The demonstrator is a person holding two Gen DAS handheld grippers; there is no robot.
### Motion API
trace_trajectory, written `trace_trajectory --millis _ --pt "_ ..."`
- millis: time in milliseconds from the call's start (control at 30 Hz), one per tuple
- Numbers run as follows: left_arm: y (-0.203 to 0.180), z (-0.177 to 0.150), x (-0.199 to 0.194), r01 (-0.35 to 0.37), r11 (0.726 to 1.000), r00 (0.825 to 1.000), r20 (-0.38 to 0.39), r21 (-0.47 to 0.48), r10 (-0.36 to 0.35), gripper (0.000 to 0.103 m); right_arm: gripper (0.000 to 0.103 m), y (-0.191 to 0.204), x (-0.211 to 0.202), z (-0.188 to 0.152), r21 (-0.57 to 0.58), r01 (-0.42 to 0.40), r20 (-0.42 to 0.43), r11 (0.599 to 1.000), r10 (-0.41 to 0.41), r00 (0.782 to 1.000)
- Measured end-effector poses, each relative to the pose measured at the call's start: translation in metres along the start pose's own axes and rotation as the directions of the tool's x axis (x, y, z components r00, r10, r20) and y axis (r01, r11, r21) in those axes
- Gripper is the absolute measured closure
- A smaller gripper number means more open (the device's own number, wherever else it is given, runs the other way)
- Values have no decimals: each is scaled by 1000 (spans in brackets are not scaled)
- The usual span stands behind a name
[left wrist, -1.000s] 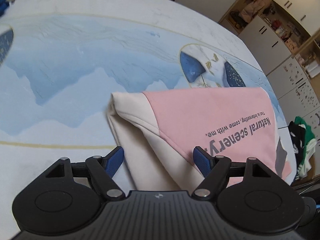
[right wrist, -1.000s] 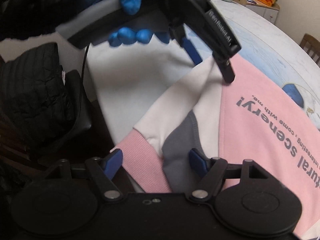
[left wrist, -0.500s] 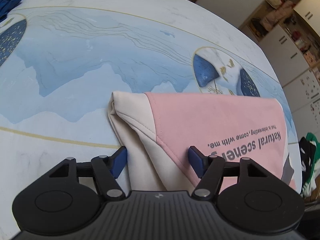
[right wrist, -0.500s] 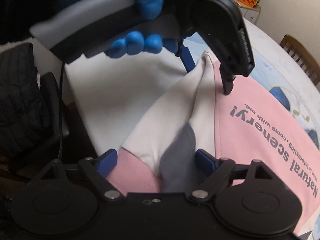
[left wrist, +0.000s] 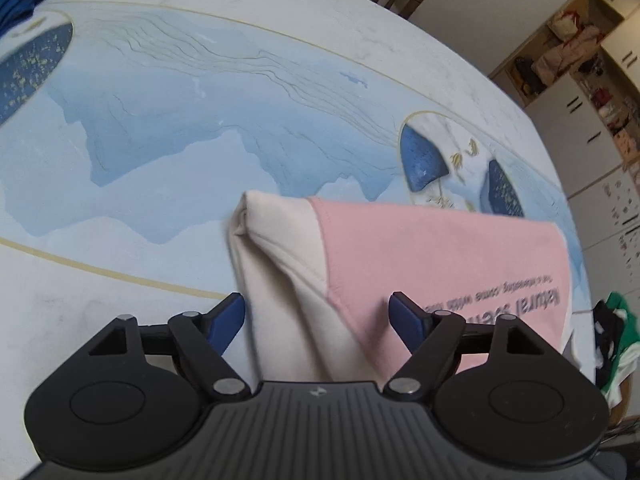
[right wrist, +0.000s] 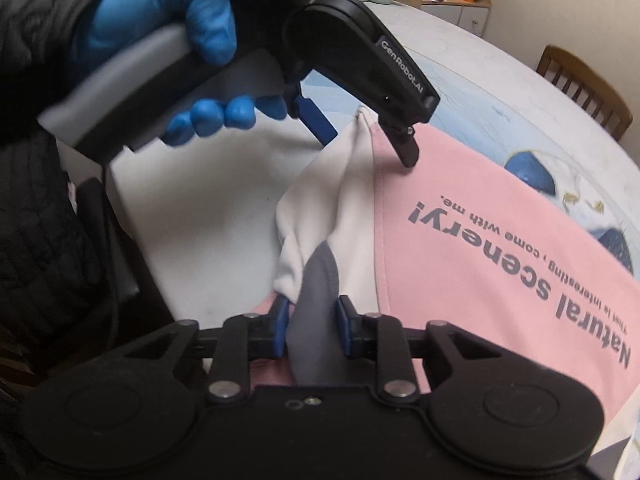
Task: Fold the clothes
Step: 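Grasp the grey-and-white corner with the right gripper, then lift the corner with the right gripper and fold it over the bundle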
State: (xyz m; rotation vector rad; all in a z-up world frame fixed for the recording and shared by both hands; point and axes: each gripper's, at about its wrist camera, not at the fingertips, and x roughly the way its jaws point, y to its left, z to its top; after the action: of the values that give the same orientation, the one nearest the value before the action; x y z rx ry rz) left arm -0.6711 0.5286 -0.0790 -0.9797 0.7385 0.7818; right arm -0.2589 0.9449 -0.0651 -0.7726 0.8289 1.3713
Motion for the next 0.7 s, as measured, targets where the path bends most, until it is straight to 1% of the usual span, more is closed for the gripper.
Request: trace_trajectory --millis 33,67,100,133,167,233,300,333,433,533,600,700 --pt "0 1 1 12 1000 1000 3 -21 -12 27 0 2 -1 4 3 -9 6 1000 9 1000" --pt "1 1 2 23 999 1000 7 -45 -22 34 0 3 -3 6 5 -21 13 1000 21 1000" --pt "2 2 3 30 998 1000 6 -63 -29 54 0 2 -6 5 4 -37 18 999 36 999" --pt "3 2 4 35 997 999 7 -75 -34 66 0 2 -9 4 -1 -50 25 999 50 998" --pt "4 2 4 40 996 999 11 -85 -39 69 0 2 -14 5 -13 -57 38 998 57 998" --pt "0 2 0 43 996 999 32 -73 -41 82 0 -3 -24 5 -18 -66 57 998 67 996" --pt "-10 3 -7 38 998 998 60 -43 -35 87 0 -4 -36 6 -12 -73 73 997 73 995" --pt "-17 4 -11 34 999 997 74 -26 -32 89 0 -11 -40 8 -11 -73 83 997 74 994" --pt "-40 9 -25 47 999 993 109 16 -49 90 0 -34 -64 9 -1 -72 120 997 71 990" --pt "-68 17 -35 77 996 987 138 51 -84 91 0 -60 -95 1 60 -64 169 996 53 984" --pt "-94 21 -36 98 991 981 156 88 -111 91 0 -81 -117 -7 117 -55 205 992 30 978" --pt "-136 27 -33 127 981 973 172 150 -152 91 0 -112 -141 -28 200 -41 229 979 -7 973"
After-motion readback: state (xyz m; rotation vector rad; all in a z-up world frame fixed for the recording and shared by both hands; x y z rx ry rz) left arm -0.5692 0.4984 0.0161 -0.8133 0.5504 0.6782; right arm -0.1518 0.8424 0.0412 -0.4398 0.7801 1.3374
